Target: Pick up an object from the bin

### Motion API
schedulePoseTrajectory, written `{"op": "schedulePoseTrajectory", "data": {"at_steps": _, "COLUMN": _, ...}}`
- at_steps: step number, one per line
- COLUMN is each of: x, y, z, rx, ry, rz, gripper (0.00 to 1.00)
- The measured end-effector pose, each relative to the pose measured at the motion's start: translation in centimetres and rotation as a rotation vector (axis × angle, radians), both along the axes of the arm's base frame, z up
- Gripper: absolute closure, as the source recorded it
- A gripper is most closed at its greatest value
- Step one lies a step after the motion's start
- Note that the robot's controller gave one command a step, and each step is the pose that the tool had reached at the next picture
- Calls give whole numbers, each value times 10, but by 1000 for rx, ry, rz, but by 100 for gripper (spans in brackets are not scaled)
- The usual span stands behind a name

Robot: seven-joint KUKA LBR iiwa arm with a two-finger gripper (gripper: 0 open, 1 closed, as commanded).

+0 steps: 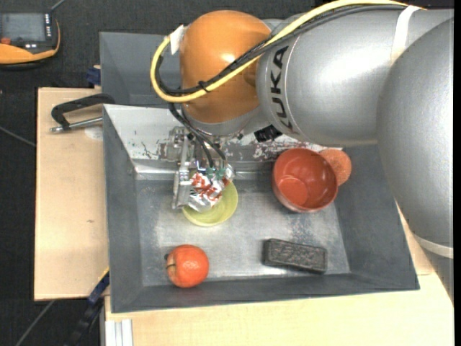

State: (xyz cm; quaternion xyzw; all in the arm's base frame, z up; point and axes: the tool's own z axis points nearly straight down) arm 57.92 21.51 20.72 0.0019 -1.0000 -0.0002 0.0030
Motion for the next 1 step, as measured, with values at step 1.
{"op": "schedulePoseTrajectory", "data": {"at_steps": 1, "x": 7, "y": -61, "z": -40, "rx": 0, "ry": 1, "rz": 163, "gripper": 0}}
